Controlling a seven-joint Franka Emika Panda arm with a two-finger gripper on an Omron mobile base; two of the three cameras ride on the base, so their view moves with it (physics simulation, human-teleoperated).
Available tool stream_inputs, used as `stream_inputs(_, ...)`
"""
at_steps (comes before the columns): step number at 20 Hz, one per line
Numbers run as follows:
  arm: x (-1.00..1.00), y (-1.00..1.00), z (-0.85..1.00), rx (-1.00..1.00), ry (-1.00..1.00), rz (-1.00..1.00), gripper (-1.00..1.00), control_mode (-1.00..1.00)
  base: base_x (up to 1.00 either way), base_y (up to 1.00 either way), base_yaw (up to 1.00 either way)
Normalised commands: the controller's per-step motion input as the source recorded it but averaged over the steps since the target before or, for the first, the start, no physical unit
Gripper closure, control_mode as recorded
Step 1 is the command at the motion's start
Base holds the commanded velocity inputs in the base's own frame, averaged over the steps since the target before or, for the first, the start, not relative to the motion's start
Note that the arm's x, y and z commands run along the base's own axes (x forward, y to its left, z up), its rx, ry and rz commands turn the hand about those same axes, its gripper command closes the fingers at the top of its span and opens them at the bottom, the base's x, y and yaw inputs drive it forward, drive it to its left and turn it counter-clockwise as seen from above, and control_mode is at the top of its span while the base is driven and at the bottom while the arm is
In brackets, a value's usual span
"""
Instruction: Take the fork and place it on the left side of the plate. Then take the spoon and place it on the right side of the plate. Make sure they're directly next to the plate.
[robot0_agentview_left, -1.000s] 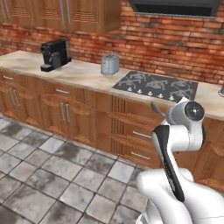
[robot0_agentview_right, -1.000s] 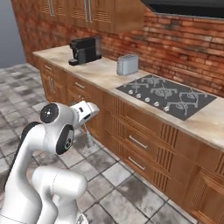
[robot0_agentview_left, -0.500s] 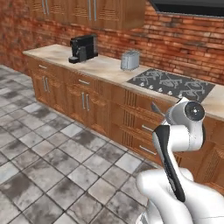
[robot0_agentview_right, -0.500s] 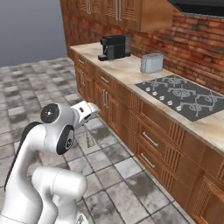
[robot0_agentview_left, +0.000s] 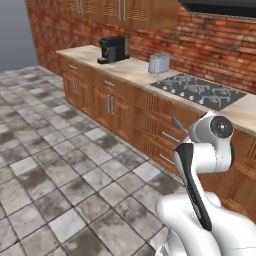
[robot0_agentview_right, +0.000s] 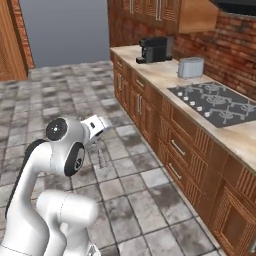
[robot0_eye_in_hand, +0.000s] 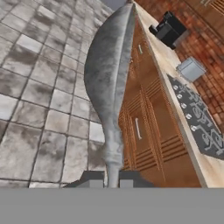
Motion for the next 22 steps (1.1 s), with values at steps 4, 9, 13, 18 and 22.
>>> stream_inputs(4, 0.0, 0.0, 0.0, 0.0, 0.0, 0.0, 1.0, 1.0, -0.83, -0.17, 0.33)
stream_inputs(9, 0.0, 0.0, 0.0, 0.0, 0.0, 0.0, 1.0, 1.0, -0.75, -0.03, 0.35)
stream_inputs(13, 0.0, 0.0, 0.0, 0.0, 0.0, 0.0, 1.0, 1.0, -0.68, 0.0, 0.37)
stream_inputs(18, 0.0, 0.0, 0.0, 0.0, 0.0, 0.0, 1.0, 1.0, -0.7, 0.04, 0.36)
stream_inputs(22, 0.0, 0.0, 0.0, 0.0, 0.0, 0.0, 1.0, 1.0, -0.71, 0.24, 0.29)
